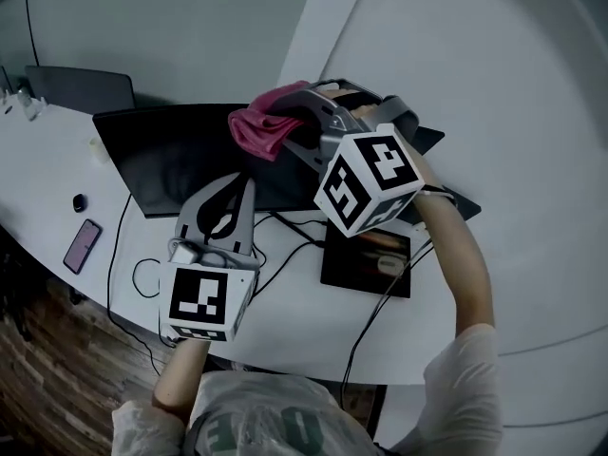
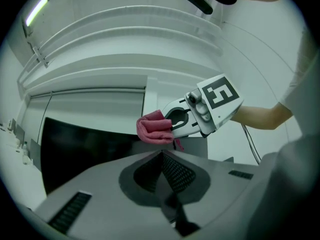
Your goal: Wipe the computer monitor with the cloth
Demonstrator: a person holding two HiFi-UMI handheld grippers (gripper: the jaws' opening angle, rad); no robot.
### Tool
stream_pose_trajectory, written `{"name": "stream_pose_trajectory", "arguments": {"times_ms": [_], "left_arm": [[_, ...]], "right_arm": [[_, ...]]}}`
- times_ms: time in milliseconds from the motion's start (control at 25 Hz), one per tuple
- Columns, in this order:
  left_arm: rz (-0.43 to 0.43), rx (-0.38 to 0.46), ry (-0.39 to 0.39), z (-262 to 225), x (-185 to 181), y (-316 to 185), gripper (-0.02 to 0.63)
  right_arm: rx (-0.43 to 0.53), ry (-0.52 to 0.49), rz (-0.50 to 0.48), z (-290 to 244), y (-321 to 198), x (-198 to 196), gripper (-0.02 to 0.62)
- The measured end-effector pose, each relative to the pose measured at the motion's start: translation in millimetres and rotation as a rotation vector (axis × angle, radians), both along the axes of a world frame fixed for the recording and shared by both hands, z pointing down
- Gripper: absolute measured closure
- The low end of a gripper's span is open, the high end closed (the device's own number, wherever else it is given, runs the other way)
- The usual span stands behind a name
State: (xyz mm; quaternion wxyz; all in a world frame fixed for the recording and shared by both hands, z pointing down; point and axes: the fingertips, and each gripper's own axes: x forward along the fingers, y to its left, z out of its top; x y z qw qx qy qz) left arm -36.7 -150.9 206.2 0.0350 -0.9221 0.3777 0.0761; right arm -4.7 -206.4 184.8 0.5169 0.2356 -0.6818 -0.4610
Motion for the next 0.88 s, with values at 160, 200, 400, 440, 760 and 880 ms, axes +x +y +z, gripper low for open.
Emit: {"name": "stream_pose_trajectory", "arguments": {"times_ms": [160, 200, 400, 440, 760, 880], "left_arm": [[0.080, -0.006, -0.013, 4.2, 64.6, 18.0, 0.591], [0.100, -0.004, -0.016, 3.8, 79.7, 21.7, 0.591], [0.171, 0.012, -0.039, 1.3, 138.5, 30.7, 0.591], [0.180, 0.011, -0.043, 2.1, 148.4, 30.2, 0.591], [0.254, -0.008, -0.087, 14.1, 219.3, 32.1, 0.591], [0.272, -0.011, -0.105, 20.7, 238.4, 37.6, 0.591]], "right_arm": [[-0.019, 0.005, 0.058, 4.8, 11.6, 57.5, 0.541], [-0.018, 0.004, 0.074, 5.2, 13.8, 72.9, 0.541], [-0.033, -0.085, 0.151, -2.7, 22.4, 141.9, 0.541], [-0.035, -0.097, 0.161, -3.8, 24.0, 153.4, 0.541], [-0.018, -0.179, 0.233, -12.2, 28.7, 232.6, 0.541], [0.003, -0.196, 0.281, -16.3, 31.9, 267.5, 0.541]]}}
